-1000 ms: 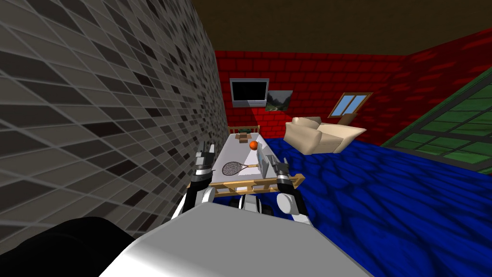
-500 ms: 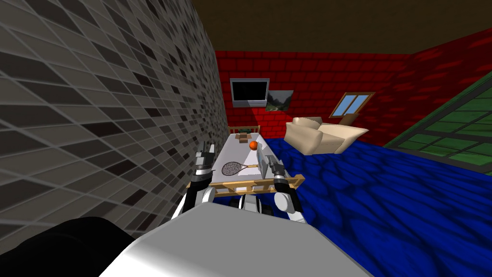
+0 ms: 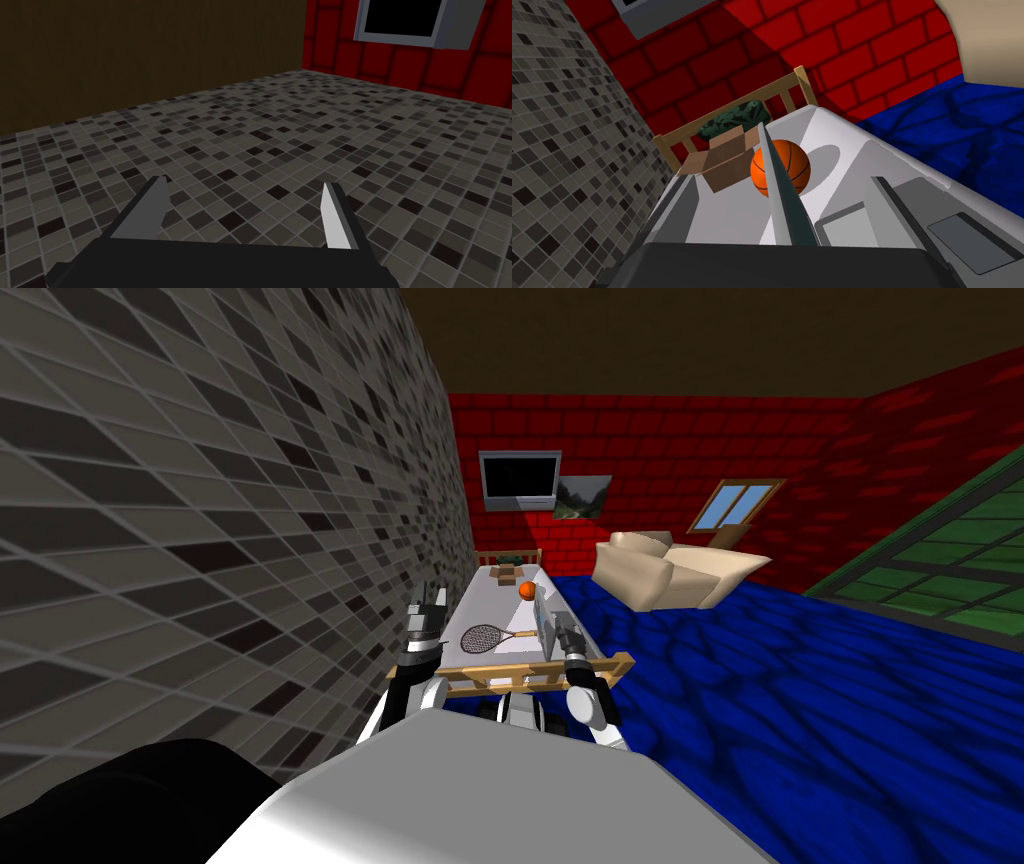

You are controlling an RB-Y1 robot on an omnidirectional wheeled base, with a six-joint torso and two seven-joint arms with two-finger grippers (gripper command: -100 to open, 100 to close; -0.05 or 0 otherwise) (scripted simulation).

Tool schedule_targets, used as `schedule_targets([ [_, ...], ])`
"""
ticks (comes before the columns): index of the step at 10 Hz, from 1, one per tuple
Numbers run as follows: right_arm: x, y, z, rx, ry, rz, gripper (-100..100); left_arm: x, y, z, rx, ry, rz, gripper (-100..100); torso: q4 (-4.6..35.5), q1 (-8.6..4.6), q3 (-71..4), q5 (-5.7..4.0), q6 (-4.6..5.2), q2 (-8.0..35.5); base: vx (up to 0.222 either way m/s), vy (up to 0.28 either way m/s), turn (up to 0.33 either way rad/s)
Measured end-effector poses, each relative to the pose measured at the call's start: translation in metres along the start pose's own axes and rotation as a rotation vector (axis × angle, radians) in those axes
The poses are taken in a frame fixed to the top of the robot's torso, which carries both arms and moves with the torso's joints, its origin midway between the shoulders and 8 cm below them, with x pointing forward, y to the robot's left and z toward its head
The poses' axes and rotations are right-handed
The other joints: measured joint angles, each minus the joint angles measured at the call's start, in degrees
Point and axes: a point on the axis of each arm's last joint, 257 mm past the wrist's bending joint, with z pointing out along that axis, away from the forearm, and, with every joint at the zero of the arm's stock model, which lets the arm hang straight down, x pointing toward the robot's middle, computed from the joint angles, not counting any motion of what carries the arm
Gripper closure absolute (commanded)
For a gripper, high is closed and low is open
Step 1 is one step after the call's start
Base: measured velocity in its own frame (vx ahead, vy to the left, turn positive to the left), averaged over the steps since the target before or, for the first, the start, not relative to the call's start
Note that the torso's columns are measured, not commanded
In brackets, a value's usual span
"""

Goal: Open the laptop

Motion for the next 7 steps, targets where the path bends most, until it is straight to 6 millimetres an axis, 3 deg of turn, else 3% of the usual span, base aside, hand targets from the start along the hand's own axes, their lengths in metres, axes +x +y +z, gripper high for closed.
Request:
schedule_targets([
  [7, -0.06, 0.0, -0.002, -0.038, -0.129, 0.274, -100, 0.0, 0.0, 0.0, 0.0, 0.0, 0.0, 0, 0.0, 0.01, 0.0, 0.0, 0.01, 0.0, 0.011, -0.023, 0.013],
])
